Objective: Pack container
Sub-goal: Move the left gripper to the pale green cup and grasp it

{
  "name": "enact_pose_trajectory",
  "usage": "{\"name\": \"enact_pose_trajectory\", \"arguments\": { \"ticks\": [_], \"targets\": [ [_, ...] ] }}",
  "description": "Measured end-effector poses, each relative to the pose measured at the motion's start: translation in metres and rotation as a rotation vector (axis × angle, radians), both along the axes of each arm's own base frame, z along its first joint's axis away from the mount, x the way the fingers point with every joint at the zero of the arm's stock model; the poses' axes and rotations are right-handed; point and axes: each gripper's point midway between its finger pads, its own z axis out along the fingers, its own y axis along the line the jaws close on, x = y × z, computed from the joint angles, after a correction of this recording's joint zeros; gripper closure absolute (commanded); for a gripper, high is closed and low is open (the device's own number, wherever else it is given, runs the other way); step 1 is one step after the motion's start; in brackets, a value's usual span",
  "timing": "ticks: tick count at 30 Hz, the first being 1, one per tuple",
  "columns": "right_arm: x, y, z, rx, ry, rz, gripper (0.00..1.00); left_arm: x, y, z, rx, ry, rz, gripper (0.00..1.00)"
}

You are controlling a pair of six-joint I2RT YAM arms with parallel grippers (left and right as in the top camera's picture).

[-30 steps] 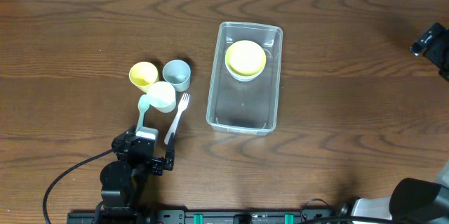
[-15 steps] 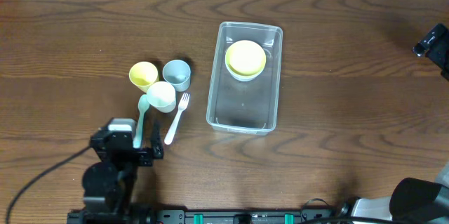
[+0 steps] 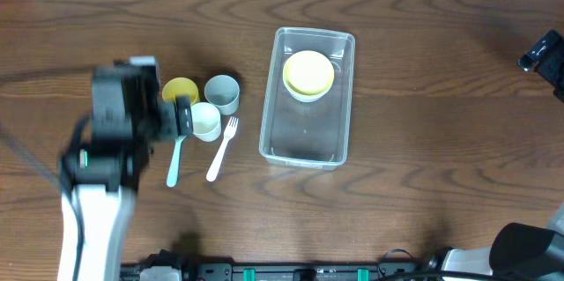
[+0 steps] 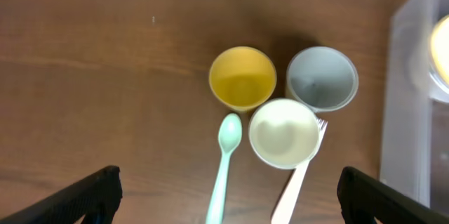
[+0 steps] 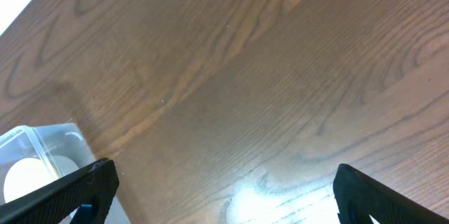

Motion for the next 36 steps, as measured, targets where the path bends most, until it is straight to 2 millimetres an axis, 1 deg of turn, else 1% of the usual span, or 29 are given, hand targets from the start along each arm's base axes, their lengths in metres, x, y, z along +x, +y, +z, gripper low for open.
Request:
{"name": "enact_pose_trajectory", "arguments": {
  "ticks": [3,4,5,8,10,12,14,17,19,22,24,31,36],
  "targets": [
    [0.0,0.0,0.0,0.0,0.0,0.0,0.01,0.018,-0.002,-0.015,-0.051,0.116,-0.001,0.02],
    [0.0,0.0,0.0,-0.001,0.0,0.0,0.01,0.02,-0.005,-0.022,-0.073,0.148,-0.009,0.02],
    [0.0,0.0,0.0,-0.001,0.0,0.0,0.01,0.017,-0.01,-0.032,-0.098,0.205,-0.02,0.03],
    [0.0,0.0,0.0,0.0,0.0,0.0,0.01,-0.006,-0.021,-0.064,-0.161,0.408,-0.037,0.02],
    [0.0,0.0,0.0,-0.001,0.0,0.0,0.01,-0.018,-0.025,-0.079,-0.19,0.516,-0.034,0.02],
    [0.0,0.0,0.0,-0.001,0.0,0.0,0.01,-0.02,-0.028,-0.09,-0.206,0.563,-0.032,0.02],
    [0.0,0.0,0.0,-0.001,0.0,0.0,0.01,-0.016,-0.029,-0.1,-0.219,0.573,-0.012,0.02],
    [0.0,0.0,0.0,-0.001,0.0,0.0,0.01,-0.007,-0.027,-0.113,-0.242,0.544,0.041,0.0],
    [0.0,0.0,0.0,-0.001,0.0,0.0,0.01,-0.002,-0.025,-0.117,-0.256,0.522,0.075,0.11],
    [0.0,0.0,0.0,-0.001,0.0,0.0,0.01,0.009,-0.024,-0.121,-0.274,0.474,0.113,0.13],
    [0.0,0.0,0.0,-0.001,0.0,0.0,0.01,0.012,-0.022,-0.125,-0.277,0.456,0.145,0.14],
    [0.0,0.0,0.0,-0.001,0.0,0.0,0.01,0.009,-0.015,-0.151,-0.268,0.443,0.23,0.22],
    [0.0,0.0,0.0,-0.001,0.0,0.0,0.01,0.006,-0.012,-0.169,-0.261,0.435,0.25,0.32]
  ]
}}
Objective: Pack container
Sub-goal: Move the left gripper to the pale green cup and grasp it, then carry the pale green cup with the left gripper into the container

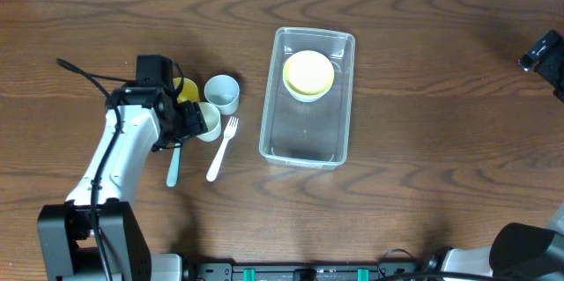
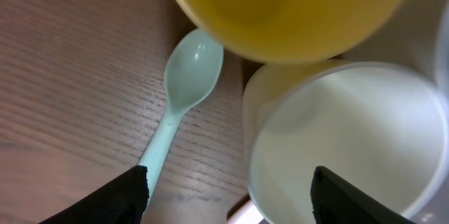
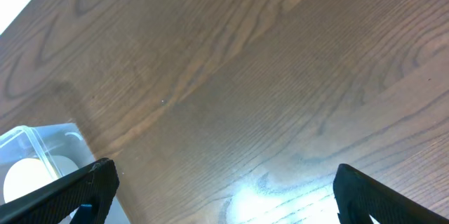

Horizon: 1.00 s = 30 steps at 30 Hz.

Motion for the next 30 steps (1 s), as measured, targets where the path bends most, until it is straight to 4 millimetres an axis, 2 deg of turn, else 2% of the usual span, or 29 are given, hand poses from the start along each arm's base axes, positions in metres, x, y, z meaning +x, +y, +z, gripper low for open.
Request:
{"name": "enact_pose_trajectory", "arguments": {
  "ticks": [7,12,14,19,24,27,30],
  "targets": [
    [0.0,0.0,0.0,0.0,0.0,0.0,0.01,0.006,0.0,-0.005,-0.001,-0.031,0.012,0.64],
    [0.0,0.0,0.0,0.0,0.0,0.0,0.01,0.007,0.0,-0.004,-0.002,-0.038,0.015,0.81],
    [0.0,0.0,0.0,0.0,0.0,0.0,0.01,0.007,0.0,-0.005,-0.002,-0.038,0.011,0.94],
    [0.0,0.0,0.0,0.0,0.0,0.0,0.01,0.003,-0.002,-0.005,-0.014,-0.019,0.007,0.94],
    [0.0,0.0,0.0,0.0,0.0,0.0,0.01,-0.014,-0.005,-0.005,-0.027,0.042,-0.002,0.94],
    [0.0,0.0,0.0,0.0,0.0,0.0,0.01,-0.023,-0.005,0.008,-0.028,0.055,-0.006,0.94],
    [0.0,0.0,0.0,0.0,0.0,0.0,0.01,-0.024,-0.006,0.042,-0.026,0.012,-0.025,0.94]
  ]
}}
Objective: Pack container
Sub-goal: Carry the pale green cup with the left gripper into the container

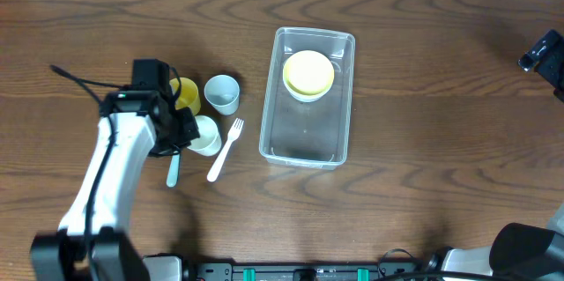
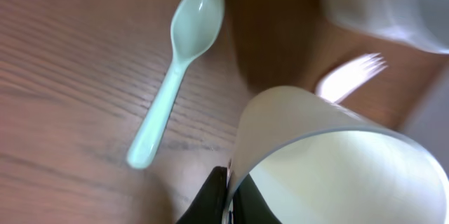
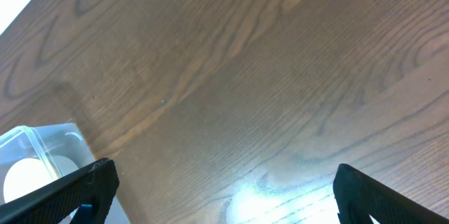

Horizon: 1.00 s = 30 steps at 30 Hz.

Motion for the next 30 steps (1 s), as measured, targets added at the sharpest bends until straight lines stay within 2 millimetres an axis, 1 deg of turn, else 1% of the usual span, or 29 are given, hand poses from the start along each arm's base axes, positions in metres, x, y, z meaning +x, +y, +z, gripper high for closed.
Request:
{"name": "enact_pose_trajectory", "arguments": {
  "ticks": [2,4,6,7,8,9,10,11,13,15,17,18,20,23,26,28,30],
  "targets": [
    [0.0,0.0,0.0,0.0,0.0,0.0,0.01,0.005,-0.002,0.03,0.007,-0.074,-0.035,0.94],
    [0.0,0.0,0.0,0.0,0.0,0.0,0.01,0.014,-0.01,0.064,0.016,-0.175,-0.09,0.94],
    [0.0,0.0,0.0,0.0,0.0,0.0,0.01,0.021,-0.026,0.096,0.018,-0.277,-0.174,0.94],
    [0.0,0.0,0.0,0.0,0.0,0.0,0.01,0.023,-0.036,0.11,0.014,-0.322,-0.222,0.94],
    [0.0,0.0,0.0,0.0,0.0,0.0,0.01,0.025,-0.051,0.126,0.011,-0.374,-0.29,0.94],
    [0.0,0.0,0.0,0.0,0.0,0.0,0.01,0.025,-0.06,0.13,0.004,-0.39,-0.326,0.94],
    [0.0,0.0,0.0,0.0,0.0,0.0,0.01,0.026,-0.076,0.138,-0.003,-0.425,-0.388,0.94],
    [0.0,0.0,0.0,0.0,0.0,0.0,0.01,0.028,-0.089,0.143,-0.007,-0.451,-0.431,0.94],
    [0.0,0.0,0.0,0.0,0.0,0.0,0.01,0.032,-0.117,0.145,-0.024,-0.486,-0.523,0.94],
    [0.0,0.0,0.0,0.0,0.0,0.0,0.01,0.036,-0.144,0.137,-0.039,-0.487,-0.599,0.94],
    [0.0,0.0,0.0,0.0,0.0,0.0,0.01,0.044,-0.165,0.12,-0.043,-0.461,-0.659,0.94],
    [0.0,0.0,0.0,0.0,0.0,0.0,0.01,0.048,-0.174,0.107,-0.042,-0.436,-0.683,0.94],
    [0.0,0.0,0.0,0.0,0.0,0.0,0.01,0.055,-0.186,0.075,-0.033,-0.361,-0.718,0.94],
    [0.0,0.0,0.0,0.0,0.0,0.0,0.01,0.063,-0.191,0.022,-0.017,-0.23,-0.734,0.94],
    [0.0,0.0,0.0,0.0,0.0,0.0,0.01,0.066,-0.193,-0.013,-0.007,-0.15,-0.741,0.94],
    [0.0,0.0,0.0,0.0,0.0,0.0,0.01,0.07,-0.195,-0.024,-0.004,-0.132,-0.747,0.94],
    [0.0,0.0,0.0,0.0,0.0,0.0,0.01,0.076,-0.198,-0.028,-0.004,-0.143,-0.752,0.94]
  ]
}}
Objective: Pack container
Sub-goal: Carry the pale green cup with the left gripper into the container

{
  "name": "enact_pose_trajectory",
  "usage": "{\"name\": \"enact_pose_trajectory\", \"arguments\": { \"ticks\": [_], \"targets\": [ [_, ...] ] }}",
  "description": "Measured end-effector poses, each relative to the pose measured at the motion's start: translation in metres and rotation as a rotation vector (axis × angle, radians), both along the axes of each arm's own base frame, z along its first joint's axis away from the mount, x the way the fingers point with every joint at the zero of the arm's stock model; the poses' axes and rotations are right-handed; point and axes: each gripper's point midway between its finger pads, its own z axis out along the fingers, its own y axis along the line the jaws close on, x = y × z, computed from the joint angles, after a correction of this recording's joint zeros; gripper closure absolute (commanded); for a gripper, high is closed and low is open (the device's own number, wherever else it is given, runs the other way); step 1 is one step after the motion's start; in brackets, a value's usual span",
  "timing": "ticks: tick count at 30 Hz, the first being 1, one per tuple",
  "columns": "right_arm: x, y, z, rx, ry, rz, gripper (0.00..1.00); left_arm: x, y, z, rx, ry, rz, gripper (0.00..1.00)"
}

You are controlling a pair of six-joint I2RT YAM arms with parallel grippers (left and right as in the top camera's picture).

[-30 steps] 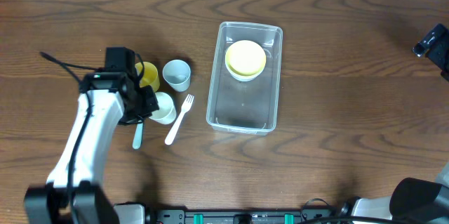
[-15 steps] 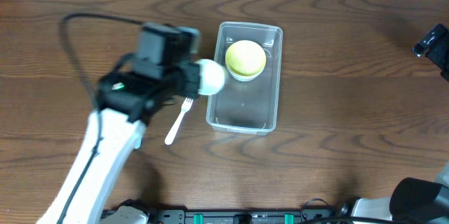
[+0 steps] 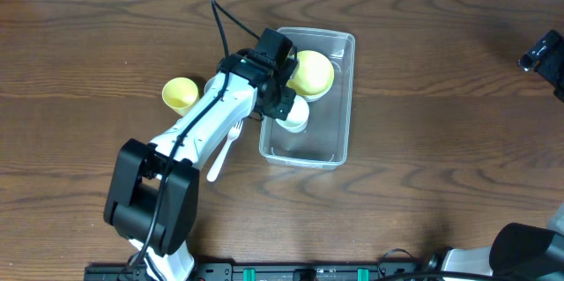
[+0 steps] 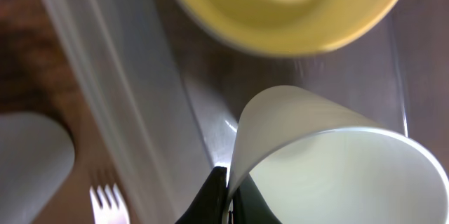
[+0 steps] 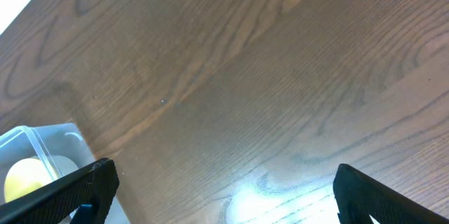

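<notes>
The clear plastic container lies at the table's middle with a yellow bowl in its far end. My left gripper reaches over the container's left wall, shut on the rim of a white cup that is inside the container beside the bowl. In the left wrist view the jaws pinch the white cup's wall, with the bowl just beyond. A yellow cup stands on the table at the left. My right gripper stands open far to the right, holding nothing.
A grey-blue cup and a white fork are on the table left of the container; the arm covers most of the cup in the overhead view. The container's left wall runs close to my left fingers.
My left gripper has moved right with the white cup, from beside the spoon and fork to inside the container next to the yellow bowl. The right arm has not moved.
My left gripper was open above the three cups. Then it was down at the white cup with a finger on each side of its rim. Then it was shut on the cup near the spoon, and now holds it inside the container.
</notes>
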Motion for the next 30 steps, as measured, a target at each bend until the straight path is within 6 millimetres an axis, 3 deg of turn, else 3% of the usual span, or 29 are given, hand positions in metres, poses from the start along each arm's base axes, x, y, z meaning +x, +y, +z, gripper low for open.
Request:
{"name": "enact_pose_trajectory", "arguments": {
  "ticks": [8,17,18,20,24,30],
  "targets": [
    [0.0,0.0,0.0,0.0,0.0,0.0,0.01,0.014,-0.007,0.006,-0.026,-0.052,-0.003,0.94],
    [0.0,0.0,0.0,0.0,0.0,0.0,0.01,0.002,0.004,0.006,0.031,-0.001,0.005,0.93],
    [0.0,0.0,0.0,0.0,0.0,0.0,0.01,0.002,0.006,0.009,0.042,0.0,0.008,0.89],
    [0.0,0.0,0.0,0.0,0.0,0.0,0.01,0.005,0.008,0.019,0.059,-0.009,0.007,0.57],
    [0.0,0.0,0.0,0.0,0.0,0.0,0.01,0.019,0.005,0.051,0.051,-0.063,0.016,0.38],
    [0.0,0.0,0.0,0.0,0.0,0.0,0.01,0.029,0.006,0.118,0.026,-0.169,0.035,0.34]
  ]
}}
